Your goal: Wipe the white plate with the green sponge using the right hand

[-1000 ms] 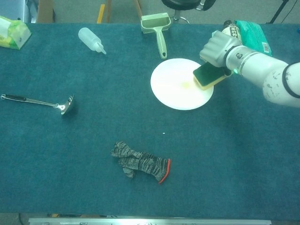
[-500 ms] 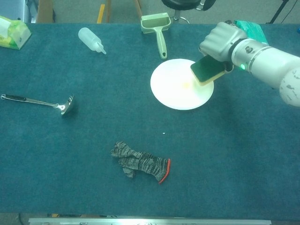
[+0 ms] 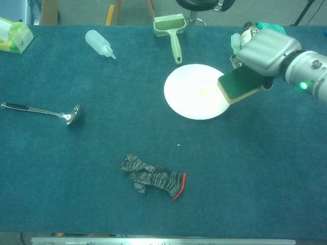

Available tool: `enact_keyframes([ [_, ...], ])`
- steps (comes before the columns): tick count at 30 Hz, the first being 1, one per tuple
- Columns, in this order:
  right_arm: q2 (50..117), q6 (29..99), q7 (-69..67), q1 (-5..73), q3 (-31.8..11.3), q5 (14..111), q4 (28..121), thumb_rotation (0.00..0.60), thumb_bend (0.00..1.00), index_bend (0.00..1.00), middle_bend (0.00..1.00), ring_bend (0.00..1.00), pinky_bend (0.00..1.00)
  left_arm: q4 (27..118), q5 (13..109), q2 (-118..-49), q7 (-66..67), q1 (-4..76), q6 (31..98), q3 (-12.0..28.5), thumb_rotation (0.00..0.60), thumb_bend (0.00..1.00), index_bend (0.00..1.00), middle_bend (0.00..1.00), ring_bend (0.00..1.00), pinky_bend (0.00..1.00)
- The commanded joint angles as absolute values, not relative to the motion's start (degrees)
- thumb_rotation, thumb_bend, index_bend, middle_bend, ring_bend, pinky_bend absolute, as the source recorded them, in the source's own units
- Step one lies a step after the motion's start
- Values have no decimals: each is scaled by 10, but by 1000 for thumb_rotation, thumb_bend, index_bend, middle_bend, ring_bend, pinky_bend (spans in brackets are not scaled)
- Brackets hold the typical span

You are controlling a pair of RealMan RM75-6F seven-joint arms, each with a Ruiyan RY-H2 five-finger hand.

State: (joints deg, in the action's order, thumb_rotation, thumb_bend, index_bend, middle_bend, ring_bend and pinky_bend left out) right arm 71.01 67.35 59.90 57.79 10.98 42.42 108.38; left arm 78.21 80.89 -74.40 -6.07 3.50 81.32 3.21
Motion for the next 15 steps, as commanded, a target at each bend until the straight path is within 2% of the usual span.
enact_keyframes([
  [1, 694, 696, 610, 554, 134, 453, 1109, 600, 130, 344, 543, 500, 371, 784, 809, -744, -58, 36, 813, 32, 600, 182, 381, 304, 221, 358],
  [7, 692, 700, 620, 520, 158, 463, 1117, 600, 129, 344, 543, 500, 371, 791, 811, -744, -48, 39, 813, 32, 600, 182, 381, 304, 221, 358],
  [15, 700, 670, 606, 494, 164, 456, 1084, 600, 129, 343, 543, 500, 371, 796, 809, -742, -43, 39, 813, 32, 600, 182, 381, 304, 221, 358],
])
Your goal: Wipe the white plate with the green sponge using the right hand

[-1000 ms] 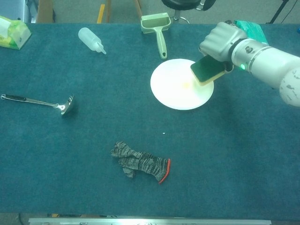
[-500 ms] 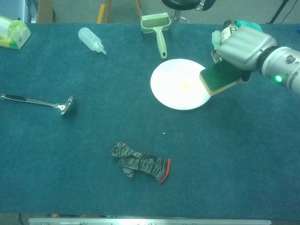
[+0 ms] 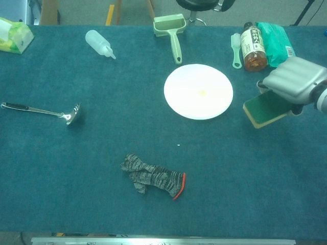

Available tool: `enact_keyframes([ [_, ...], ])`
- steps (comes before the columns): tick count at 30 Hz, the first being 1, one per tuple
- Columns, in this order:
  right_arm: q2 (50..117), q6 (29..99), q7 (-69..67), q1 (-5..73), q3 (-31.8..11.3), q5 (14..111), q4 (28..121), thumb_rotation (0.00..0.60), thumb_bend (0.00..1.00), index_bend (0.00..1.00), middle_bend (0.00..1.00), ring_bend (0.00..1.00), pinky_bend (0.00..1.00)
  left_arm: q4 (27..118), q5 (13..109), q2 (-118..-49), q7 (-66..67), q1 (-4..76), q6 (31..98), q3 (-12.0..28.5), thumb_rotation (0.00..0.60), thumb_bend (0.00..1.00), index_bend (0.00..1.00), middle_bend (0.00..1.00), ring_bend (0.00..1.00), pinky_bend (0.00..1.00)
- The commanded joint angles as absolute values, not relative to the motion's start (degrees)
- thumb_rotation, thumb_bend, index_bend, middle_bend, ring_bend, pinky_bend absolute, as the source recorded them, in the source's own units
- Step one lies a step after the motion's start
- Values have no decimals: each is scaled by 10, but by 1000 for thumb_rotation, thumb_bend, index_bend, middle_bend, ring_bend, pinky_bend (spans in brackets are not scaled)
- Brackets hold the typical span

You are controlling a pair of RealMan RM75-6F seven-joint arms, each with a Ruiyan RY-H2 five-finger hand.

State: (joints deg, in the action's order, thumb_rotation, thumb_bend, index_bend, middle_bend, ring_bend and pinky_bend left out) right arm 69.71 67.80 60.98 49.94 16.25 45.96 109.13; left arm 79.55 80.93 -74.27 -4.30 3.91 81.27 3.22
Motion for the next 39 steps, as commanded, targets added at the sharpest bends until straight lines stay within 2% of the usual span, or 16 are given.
enact_keyframes([
  [1, 700, 664, 606, 491, 164, 450, 1080, 600, 129, 343, 543, 500, 371, 796, 809, -742, -43, 39, 813, 32, 600, 182, 381, 304, 221, 358],
  [5, 700, 655, 626, 491, 163, 415, 1081, 600, 110, 331, 515, 477, 371, 796, 808, -741, -44, 38, 814, 33, 600, 182, 381, 304, 221, 358],
  [9, 701, 657, 650, 494, 159, 372, 1093, 600, 16, 217, 438, 406, 371, 795, 807, -742, -46, 39, 813, 32, 600, 182, 381, 304, 221, 358],
  [14, 699, 656, 666, 500, 152, 326, 1108, 600, 0, 28, 259, 316, 382, 793, 808, -743, -47, 39, 813, 32, 600, 182, 381, 304, 221, 358],
  [19, 696, 659, 677, 508, 146, 272, 1124, 600, 0, 0, 62, 232, 397, 792, 807, -743, -47, 39, 813, 32, 600, 182, 381, 304, 221, 358],
  [21, 694, 662, 673, 508, 143, 265, 1129, 600, 0, 0, 12, 213, 408, 792, 807, -743, -47, 39, 813, 32, 600, 182, 381, 304, 221, 358],
  [24, 687, 663, 653, 504, 137, 278, 1138, 600, 0, 0, 0, 201, 432, 792, 808, -743, -47, 39, 813, 32, 600, 182, 381, 304, 221, 358],
  [30, 648, 675, 582, 478, 129, 371, 1165, 600, 0, 0, 0, 200, 446, 799, 827, -741, -47, 43, 836, 39, 600, 182, 354, 309, 221, 359],
  [34, 611, 723, 545, 449, 128, 461, 1194, 600, 0, 0, 0, 200, 447, 808, 849, -738, -31, 52, 861, 50, 600, 182, 270, 316, 221, 359],
  [39, 550, 789, 519, 406, 137, 541, 1246, 600, 0, 0, 33, 200, 456, 835, 866, -725, 10, 66, 871, 59, 600, 182, 260, 315, 221, 359],
])
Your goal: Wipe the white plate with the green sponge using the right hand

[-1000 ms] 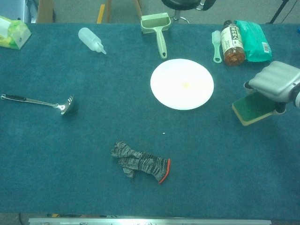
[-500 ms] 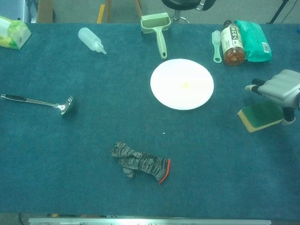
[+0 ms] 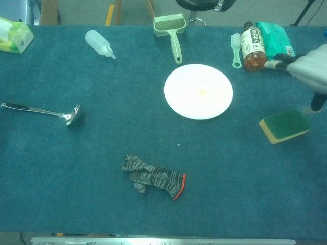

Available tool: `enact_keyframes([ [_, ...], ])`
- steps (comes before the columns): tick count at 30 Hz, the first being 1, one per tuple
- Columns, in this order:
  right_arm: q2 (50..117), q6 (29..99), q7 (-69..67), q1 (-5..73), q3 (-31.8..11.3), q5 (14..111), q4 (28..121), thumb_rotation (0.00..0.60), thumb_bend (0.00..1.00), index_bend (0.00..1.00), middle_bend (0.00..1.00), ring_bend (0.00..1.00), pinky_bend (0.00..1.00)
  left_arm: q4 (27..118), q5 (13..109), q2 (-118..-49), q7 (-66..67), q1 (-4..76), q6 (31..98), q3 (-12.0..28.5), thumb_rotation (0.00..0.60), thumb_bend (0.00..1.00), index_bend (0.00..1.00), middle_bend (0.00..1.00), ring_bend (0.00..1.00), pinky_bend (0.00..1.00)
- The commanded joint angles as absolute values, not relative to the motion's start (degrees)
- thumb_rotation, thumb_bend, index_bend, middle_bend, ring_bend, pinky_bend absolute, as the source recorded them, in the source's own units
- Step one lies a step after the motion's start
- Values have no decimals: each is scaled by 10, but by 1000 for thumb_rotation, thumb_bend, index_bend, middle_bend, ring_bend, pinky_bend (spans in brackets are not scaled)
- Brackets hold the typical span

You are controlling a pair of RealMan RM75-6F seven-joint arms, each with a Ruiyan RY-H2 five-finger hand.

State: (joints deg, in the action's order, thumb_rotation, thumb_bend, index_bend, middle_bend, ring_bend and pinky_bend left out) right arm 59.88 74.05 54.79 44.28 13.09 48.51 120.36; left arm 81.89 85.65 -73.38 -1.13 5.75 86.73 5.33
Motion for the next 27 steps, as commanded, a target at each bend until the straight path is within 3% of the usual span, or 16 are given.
enact_keyframes([
  [1, 534, 803, 511, 393, 141, 559, 1260, 600, 0, 0, 48, 200, 456, 843, 869, -721, 22, 70, 871, 60, 600, 182, 260, 315, 221, 359],
  [6, 482, 869, 479, 327, 165, 646, 1292, 600, 0, 0, 118, 198, 449, 869, 881, -710, 64, 78, 876, 62, 600, 182, 260, 316, 221, 359],
  [11, 463, 939, 400, 244, 175, 735, 1260, 600, 0, 51, 199, 198, 435, 879, 887, -713, 86, 83, 886, 68, 600, 182, 264, 309, 221, 358],
  [14, 460, 974, 340, 200, 169, 766, 1226, 600, 0, 97, 233, 198, 431, 878, 892, -719, 103, 87, 890, 69, 600, 182, 268, 302, 222, 358],
  [27, 475, 1080, 205, 61, 116, 793, 1130, 600, 0, 120, 259, 198, 428, 877, 903, -732, 127, 92, 914, 76, 600, 183, 274, 286, 222, 358],
])
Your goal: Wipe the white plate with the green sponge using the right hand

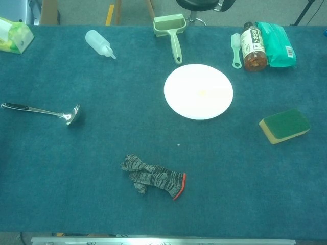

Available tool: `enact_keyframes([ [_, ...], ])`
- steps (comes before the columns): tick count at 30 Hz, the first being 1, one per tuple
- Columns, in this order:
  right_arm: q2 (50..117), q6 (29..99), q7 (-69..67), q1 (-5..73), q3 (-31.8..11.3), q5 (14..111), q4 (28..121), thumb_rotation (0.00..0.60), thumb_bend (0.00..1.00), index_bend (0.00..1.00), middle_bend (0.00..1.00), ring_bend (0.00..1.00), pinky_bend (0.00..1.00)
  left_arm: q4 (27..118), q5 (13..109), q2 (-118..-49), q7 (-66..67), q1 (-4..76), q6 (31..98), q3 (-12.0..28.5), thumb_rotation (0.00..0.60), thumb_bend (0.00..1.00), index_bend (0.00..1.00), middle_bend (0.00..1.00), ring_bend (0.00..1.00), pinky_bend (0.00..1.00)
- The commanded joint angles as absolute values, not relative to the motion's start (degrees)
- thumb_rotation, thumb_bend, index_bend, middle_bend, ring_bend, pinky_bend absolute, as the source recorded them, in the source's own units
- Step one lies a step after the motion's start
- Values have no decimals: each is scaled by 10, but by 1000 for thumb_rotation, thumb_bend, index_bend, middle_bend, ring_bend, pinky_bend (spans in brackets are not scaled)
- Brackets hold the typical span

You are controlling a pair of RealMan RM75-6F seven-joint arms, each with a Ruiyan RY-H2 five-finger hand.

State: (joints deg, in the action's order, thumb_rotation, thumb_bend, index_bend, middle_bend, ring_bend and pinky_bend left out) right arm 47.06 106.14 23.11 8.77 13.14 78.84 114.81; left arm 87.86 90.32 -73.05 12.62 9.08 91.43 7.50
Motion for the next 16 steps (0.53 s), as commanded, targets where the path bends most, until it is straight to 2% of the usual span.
enact_keyframes([
  [1, 476, 1086, 198, 53, 113, 795, 1126, 600, 0, 120, 259, 198, 428, 875, 903, -733, 127, 93, 913, 76, 600, 182, 275, 286, 222, 358],
  [10, 494, 1117, 156, -12, 86, 800, 1099, 600, 0, 120, 263, 198, 425, 860, 906, -739, 131, 87, 927, 70, 600, 182, 278, 285, 222, 358],
  [16, 501, 1100, 140, -26, 66, 797, 1086, 600, 0, 120, 262, 198, 425, 850, 900, -741, 122, 78, 938, 69, 600, 182, 280, 283, 223, 358],
])
